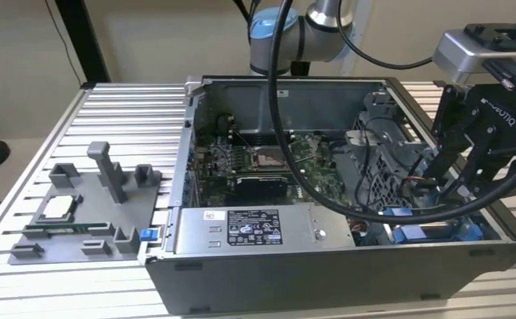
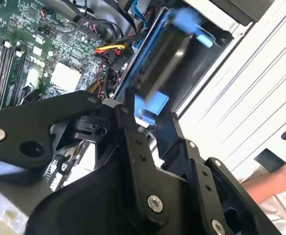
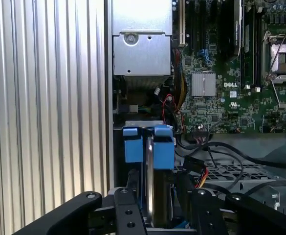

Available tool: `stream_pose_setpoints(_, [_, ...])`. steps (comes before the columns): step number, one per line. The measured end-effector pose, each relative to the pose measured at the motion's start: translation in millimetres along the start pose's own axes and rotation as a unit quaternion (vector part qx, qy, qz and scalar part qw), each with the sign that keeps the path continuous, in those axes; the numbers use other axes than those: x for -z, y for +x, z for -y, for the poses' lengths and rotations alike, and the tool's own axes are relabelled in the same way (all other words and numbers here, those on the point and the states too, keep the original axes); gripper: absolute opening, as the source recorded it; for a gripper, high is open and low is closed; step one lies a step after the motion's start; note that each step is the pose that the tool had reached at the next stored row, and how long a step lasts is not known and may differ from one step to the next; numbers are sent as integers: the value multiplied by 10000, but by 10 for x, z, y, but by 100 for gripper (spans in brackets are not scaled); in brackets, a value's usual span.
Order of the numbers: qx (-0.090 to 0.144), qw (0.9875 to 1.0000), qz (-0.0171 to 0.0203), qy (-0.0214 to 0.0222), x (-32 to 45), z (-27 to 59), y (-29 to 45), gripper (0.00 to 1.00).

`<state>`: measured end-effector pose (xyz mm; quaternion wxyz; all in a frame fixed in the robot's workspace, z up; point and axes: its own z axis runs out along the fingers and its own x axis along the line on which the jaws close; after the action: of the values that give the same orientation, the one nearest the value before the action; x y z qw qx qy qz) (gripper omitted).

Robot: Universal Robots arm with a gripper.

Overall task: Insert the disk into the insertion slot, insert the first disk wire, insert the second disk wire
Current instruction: 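Insert the disk into the insertion slot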

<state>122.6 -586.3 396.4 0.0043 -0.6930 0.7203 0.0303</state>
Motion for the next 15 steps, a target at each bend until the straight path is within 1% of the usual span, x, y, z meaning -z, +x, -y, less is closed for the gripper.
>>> stream_pose_setpoints(5, [0,10000,0,0,0,0,0,100])
stream_pose_setpoints(7, [0,10000,8,0,-3,0,0,100])
stream_pose_setpoints(10, [1,10000,35,1,-12,1,1,100])
stream_pose_setpoints(15, [-22,10000,95,6,-42,14,0,100])
